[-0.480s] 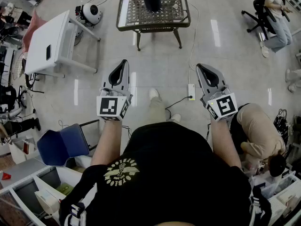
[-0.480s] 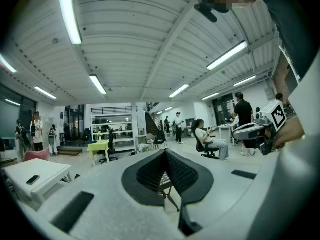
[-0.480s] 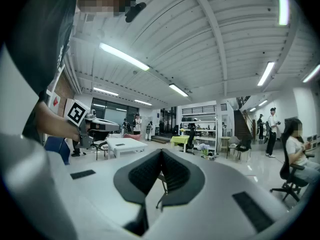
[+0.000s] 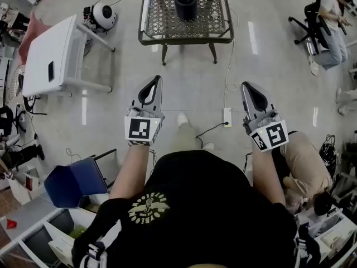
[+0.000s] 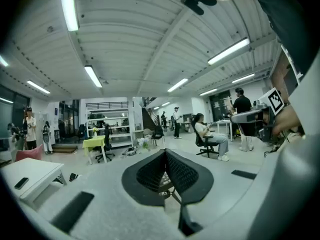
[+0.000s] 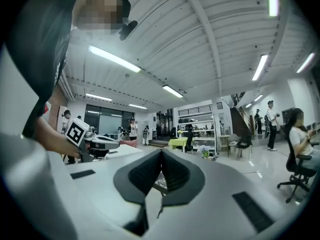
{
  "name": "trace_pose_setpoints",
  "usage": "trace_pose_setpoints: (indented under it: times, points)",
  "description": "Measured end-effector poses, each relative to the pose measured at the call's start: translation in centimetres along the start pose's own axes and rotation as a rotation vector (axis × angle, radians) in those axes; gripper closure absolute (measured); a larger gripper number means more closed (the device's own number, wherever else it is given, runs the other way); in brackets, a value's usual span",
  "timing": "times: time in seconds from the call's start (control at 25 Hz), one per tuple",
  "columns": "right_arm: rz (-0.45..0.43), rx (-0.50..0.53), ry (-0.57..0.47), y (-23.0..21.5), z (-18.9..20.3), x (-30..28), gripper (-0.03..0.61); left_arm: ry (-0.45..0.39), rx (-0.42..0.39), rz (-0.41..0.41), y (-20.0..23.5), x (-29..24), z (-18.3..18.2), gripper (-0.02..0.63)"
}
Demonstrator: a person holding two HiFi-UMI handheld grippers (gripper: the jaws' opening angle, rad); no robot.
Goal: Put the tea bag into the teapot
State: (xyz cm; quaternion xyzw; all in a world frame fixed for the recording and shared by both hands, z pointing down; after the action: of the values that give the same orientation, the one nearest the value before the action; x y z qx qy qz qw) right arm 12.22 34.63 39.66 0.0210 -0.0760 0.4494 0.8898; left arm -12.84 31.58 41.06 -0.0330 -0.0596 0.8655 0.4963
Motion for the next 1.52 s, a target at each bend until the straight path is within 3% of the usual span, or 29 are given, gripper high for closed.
trace_pose_setpoints:
  times: [0.36,0.64,0.8,1.0,1.28,1.52]
  points:
    - [0.028,-0.028,0.059,-1.2,2.9,-7.4,0.569,-0.016,0.004,0.013,6.9,-4.7,0.5,0.618]
    - [0.045,-0.003,0.054,-1.2,2.2,-11.2,0.569,-0.044,0.053,0.001,11.8,-6.0,0.2,0.618]
    - [0.063,0.002,0.05,-1.3,1.5,-12.3,0.569,-0.065,0.049,0.004,13.7,-6.7,-0.2,0.618]
    - [0.047,0.03,0.04,-0.8,0.2,-12.8,0.569,-0.088,0.107,-0.025,15.4,-6.8,-0.9,0.618]
    - [0.053,0.035,0.034,-3.4,0.5,-13.7,0.569,-0.1,0.117,-0.044,16.1,-8.1,-1.0,0.618]
    - [0.026,0.039,0.029,-6.6,0.7,-16.7,0.569,-0.129,0.118,-0.117,19.4,-10.9,-2.2,0.618]
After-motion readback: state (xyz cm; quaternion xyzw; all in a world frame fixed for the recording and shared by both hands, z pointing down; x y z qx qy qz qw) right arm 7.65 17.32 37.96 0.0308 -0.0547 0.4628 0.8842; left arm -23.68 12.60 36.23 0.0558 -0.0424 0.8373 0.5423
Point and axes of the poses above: the fingertips, and each gripper's own axes: x backward along the fingers, y to its left, z out of its underside, the point moved 1 cm from there along x, backward along the fingers, and after that the axes turned 10 degrees about -y, right-handed, at the moved point
